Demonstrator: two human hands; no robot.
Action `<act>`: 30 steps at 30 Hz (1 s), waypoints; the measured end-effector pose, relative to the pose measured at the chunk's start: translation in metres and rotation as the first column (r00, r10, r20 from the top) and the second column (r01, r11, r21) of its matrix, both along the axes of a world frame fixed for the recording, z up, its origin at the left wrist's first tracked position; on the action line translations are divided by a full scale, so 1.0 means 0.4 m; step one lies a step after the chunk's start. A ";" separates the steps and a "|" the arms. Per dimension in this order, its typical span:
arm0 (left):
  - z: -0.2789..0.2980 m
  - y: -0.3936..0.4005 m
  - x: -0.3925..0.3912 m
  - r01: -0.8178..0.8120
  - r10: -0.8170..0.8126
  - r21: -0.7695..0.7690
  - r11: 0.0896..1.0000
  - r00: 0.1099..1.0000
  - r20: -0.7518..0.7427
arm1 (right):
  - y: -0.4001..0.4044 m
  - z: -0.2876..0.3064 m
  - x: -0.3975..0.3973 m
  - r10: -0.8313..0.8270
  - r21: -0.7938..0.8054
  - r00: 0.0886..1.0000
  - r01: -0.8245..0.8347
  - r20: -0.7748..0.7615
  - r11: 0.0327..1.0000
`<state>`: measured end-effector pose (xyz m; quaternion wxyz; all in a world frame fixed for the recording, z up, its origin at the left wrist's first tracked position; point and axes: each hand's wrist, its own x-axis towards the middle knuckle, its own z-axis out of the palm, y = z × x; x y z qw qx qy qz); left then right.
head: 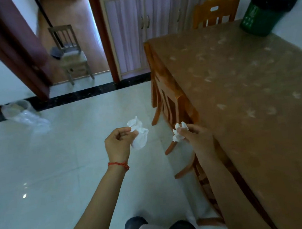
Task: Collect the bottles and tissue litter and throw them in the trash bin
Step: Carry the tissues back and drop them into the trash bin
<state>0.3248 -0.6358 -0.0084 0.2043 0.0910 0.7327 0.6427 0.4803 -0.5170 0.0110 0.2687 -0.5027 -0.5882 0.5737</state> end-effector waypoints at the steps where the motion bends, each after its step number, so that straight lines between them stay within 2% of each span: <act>1: -0.003 -0.033 -0.029 -0.032 0.032 -0.002 0.999 0.999 0.000 | -0.021 -0.002 -0.036 0.014 0.012 1.000 -0.014 0.002 1.000; 5: -0.014 -0.156 -0.125 -0.137 0.137 -0.007 0.991 0.991 -0.004 | -0.100 -0.020 -0.161 0.108 0.072 0.994 -0.108 0.010 0.992; 9: -0.026 -0.250 -0.191 -0.219 0.219 -0.024 0.975 0.976 -0.020 | -0.146 -0.035 -0.246 0.205 0.040 0.978 -0.206 0.024 0.978; 13: -0.039 -0.293 -0.228 -0.277 0.276 -0.035 0.960 0.961 -0.028 | -0.150 -0.047 -0.295 0.215 -0.013 0.977 -0.215 0.003 0.977; 23: -0.050 -0.144 -0.356 -0.305 0.305 -0.035 0.952 0.952 -0.002 | 0.006 -0.052 -0.424 0.212 -0.072 0.977 -0.214 -0.033 0.974; 30: -0.018 0.003 -0.476 -0.289 0.289 -0.014 0.957 0.957 -0.036 | 0.151 -0.024 -0.543 0.251 -0.004 0.968 -0.251 0.009 0.968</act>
